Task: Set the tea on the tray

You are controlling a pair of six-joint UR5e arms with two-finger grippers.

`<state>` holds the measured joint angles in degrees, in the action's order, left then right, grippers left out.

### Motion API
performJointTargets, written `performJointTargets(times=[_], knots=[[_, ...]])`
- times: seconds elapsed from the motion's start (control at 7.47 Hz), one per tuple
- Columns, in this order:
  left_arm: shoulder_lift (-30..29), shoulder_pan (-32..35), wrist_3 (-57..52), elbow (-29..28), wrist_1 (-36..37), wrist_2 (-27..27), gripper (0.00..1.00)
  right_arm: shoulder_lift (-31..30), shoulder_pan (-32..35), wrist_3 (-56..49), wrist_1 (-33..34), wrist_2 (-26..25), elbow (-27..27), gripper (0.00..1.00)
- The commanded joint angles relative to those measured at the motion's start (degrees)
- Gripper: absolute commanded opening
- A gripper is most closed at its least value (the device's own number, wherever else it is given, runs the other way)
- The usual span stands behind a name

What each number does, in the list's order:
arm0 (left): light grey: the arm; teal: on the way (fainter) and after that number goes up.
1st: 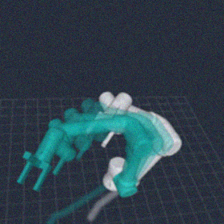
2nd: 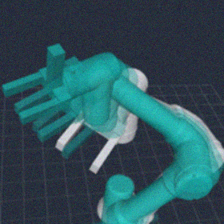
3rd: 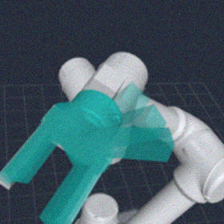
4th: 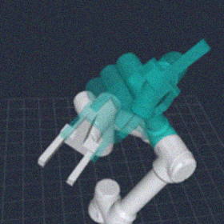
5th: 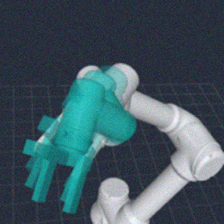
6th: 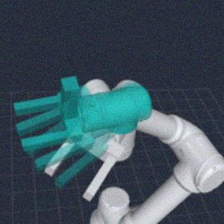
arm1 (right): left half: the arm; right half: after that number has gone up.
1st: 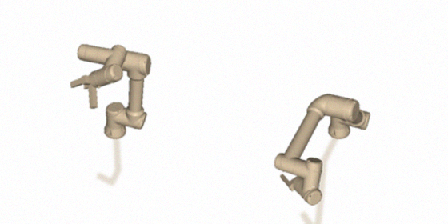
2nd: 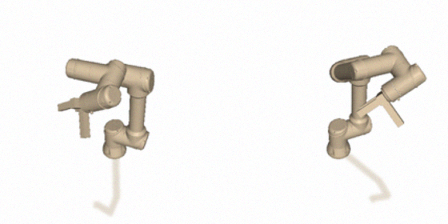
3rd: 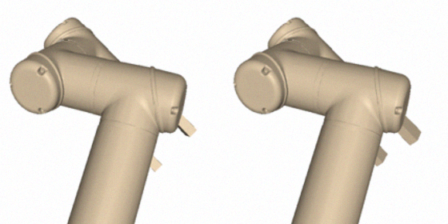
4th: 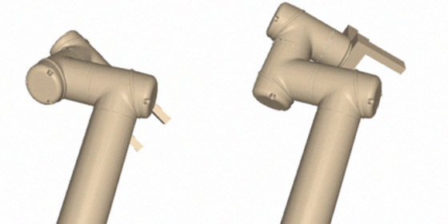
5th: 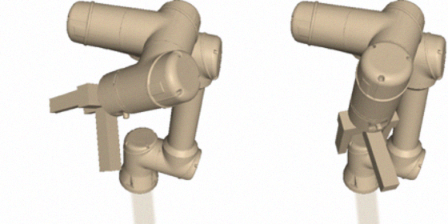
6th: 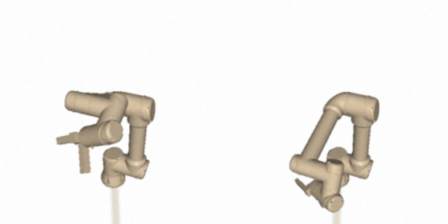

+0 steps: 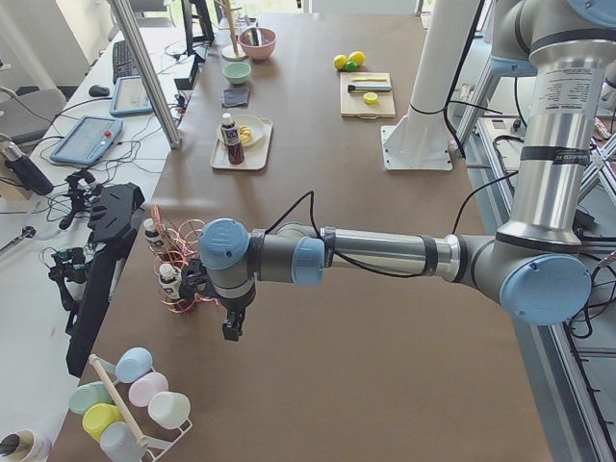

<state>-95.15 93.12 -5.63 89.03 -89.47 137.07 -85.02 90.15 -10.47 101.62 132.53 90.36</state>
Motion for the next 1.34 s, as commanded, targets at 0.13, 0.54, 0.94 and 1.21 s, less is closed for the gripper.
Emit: performJointTargets(times=[0.13,0.54,0.94,1.21], knots=[[0.0,-0.2,0.0,-1.1,-0.2,-2.1,0.98,0.4,0.8,-0.1,-0.1,-0.1,0.1,1.0],[-0.2,-0.2,0.0,-1.0,-0.4,-4.2,0.98,0.2,0.9,0.0,0.0,0.2,0.8,1.0],[-0.1,-0.2,-0.1,-0.9,-0.4,-4.1,0.98,0.1,0.9,0.0,0.0,0.3,0.9,1.0],[-0.1,-0.2,-0.1,-0.8,-0.4,-4.1,0.98,-0.1,0.9,-0.1,0.0,0.3,0.9,1.0]])
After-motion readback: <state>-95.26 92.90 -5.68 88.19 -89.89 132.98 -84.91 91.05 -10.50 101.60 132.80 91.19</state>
